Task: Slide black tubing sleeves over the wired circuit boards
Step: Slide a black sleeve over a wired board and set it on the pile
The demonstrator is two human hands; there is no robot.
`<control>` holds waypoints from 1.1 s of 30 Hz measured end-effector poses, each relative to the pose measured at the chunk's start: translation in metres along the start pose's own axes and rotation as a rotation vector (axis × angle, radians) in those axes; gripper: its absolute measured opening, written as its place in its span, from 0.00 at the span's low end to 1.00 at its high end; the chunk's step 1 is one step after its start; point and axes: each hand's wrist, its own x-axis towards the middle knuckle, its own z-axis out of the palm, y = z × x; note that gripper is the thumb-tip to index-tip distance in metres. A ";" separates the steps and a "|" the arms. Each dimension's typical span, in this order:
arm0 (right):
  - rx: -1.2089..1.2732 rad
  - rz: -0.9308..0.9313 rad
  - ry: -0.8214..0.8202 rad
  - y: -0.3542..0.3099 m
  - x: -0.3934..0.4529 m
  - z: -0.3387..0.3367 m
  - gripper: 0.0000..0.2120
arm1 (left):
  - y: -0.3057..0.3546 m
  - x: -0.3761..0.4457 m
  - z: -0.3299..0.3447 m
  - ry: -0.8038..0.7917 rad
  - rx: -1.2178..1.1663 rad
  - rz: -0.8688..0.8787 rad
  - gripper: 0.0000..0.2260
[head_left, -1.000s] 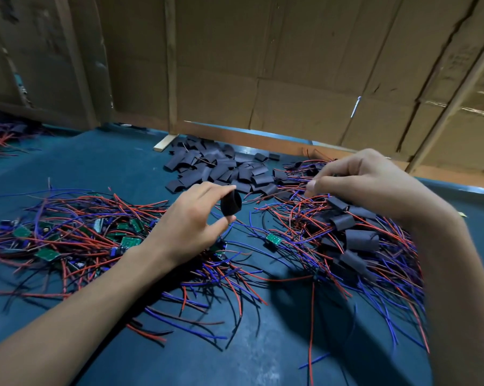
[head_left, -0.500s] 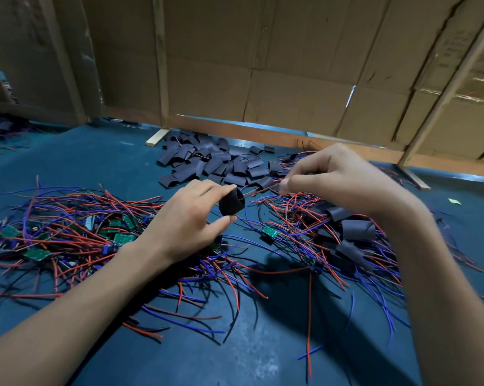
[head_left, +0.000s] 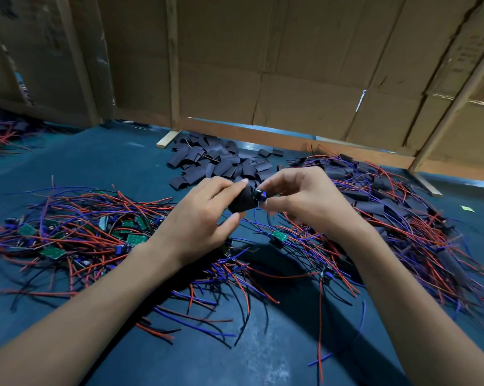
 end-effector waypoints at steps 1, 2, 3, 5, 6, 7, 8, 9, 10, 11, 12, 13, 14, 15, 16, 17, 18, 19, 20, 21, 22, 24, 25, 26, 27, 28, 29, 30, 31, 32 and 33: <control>-0.020 -0.003 0.008 -0.001 -0.001 0.000 0.08 | 0.000 0.000 0.000 0.000 0.006 0.005 0.26; -0.047 -0.006 0.021 -0.001 -0.001 0.000 0.09 | 0.000 0.000 0.000 0.000 0.014 0.007 0.26; -0.072 -0.001 0.032 -0.001 0.000 0.000 0.09 | 0.000 0.000 0.000 0.001 0.020 0.004 0.26; -0.104 0.024 0.015 -0.002 0.000 0.000 0.11 | -0.001 0.000 0.001 0.004 0.028 -0.006 0.26; -0.115 0.031 0.002 -0.002 0.000 0.000 0.11 | -0.001 0.000 0.001 0.006 0.033 -0.008 0.26; -0.128 0.034 0.002 -0.002 0.000 0.000 0.11 | -0.001 0.000 0.001 0.009 0.037 -0.004 0.26; -0.143 0.034 0.016 -0.002 0.000 0.000 0.10 | -0.002 0.000 0.001 0.010 0.042 0.004 0.26; -0.162 0.031 0.038 -0.002 0.000 -0.001 0.08 | -0.002 0.000 0.000 0.010 0.049 0.015 0.26; -0.182 0.029 0.065 -0.002 0.001 -0.001 0.06 | -0.002 0.000 0.000 0.007 0.054 0.026 0.26; -0.207 0.024 0.096 -0.001 0.001 -0.002 0.05 | -0.003 0.001 0.000 0.004 0.061 0.038 0.26; -0.234 0.019 0.130 -0.001 0.001 -0.003 0.03 | -0.002 0.001 0.000 0.002 0.070 0.050 0.26; -0.263 0.013 0.159 0.000 0.001 -0.004 0.02 | -0.002 0.001 0.000 0.000 0.083 0.063 0.26; -0.286 0.010 0.178 0.000 0.001 -0.004 0.02 | -0.002 0.001 0.000 -0.001 0.095 0.075 0.26; -0.296 0.009 0.187 0.000 0.001 -0.004 0.02 | -0.002 0.002 0.000 -0.004 0.101 0.086 0.25; -0.296 0.010 0.190 0.000 0.001 -0.003 0.02 | -0.002 0.002 0.000 -0.006 0.102 0.093 0.25; -0.293 0.012 0.192 0.000 0.001 -0.002 0.02 | -0.001 0.002 0.000 -0.007 0.102 0.097 0.25; -0.293 0.015 0.197 0.000 0.000 0.001 0.03 | -0.001 0.002 0.000 -0.007 0.102 0.099 0.25; -0.297 0.018 0.206 0.000 0.000 0.004 0.04 | -0.001 0.002 0.000 -0.006 0.102 0.102 0.25; -0.303 0.019 0.216 0.000 0.000 0.007 0.05 | -0.001 0.002 -0.001 -0.007 0.104 0.106 0.25; -0.308 0.020 0.228 0.000 0.000 0.009 0.06 | -0.001 0.002 -0.001 -0.008 0.105 0.110 0.24; -0.309 0.021 0.243 -0.001 0.000 0.011 0.06 | 0.000 0.002 -0.001 -0.009 0.102 0.111 0.24; -0.293 0.028 0.284 -0.001 0.001 0.011 0.08 | 0.001 0.002 -0.002 -0.013 0.092 0.099 0.23; -0.270 0.033 0.304 0.000 0.002 0.010 0.08 | 0.001 0.002 -0.002 -0.016 0.094 0.088 0.23; -0.246 0.041 0.319 0.001 0.002 0.010 0.08 | 0.002 0.002 -0.002 -0.019 0.099 0.078 0.24; -0.221 0.053 0.327 0.001 0.002 0.011 0.08 | 0.002 0.002 -0.002 -0.022 0.105 0.070 0.24; -0.191 0.064 0.324 0.001 0.002 0.013 0.07 | 0.003 0.002 -0.002 -0.024 0.108 0.066 0.24; -0.150 0.075 0.305 0.001 0.002 0.016 0.05 | 0.003 0.002 -0.002 -0.023 0.109 0.065 0.24; -0.099 0.085 0.271 0.001 0.002 0.020 0.04 | 0.004 0.002 -0.002 -0.020 0.109 0.068 0.24; -0.047 0.091 0.232 0.000 0.001 0.023 0.04 | 0.003 0.003 -0.002 -0.016 0.108 0.072 0.24; -0.007 0.094 0.198 -0.001 0.001 0.025 0.04 | 0.003 0.003 -0.002 -0.012 0.108 0.076 0.24; 0.028 0.093 0.174 -0.001 0.001 0.026 0.04 | 0.002 0.003 -0.003 -0.006 0.107 0.078 0.24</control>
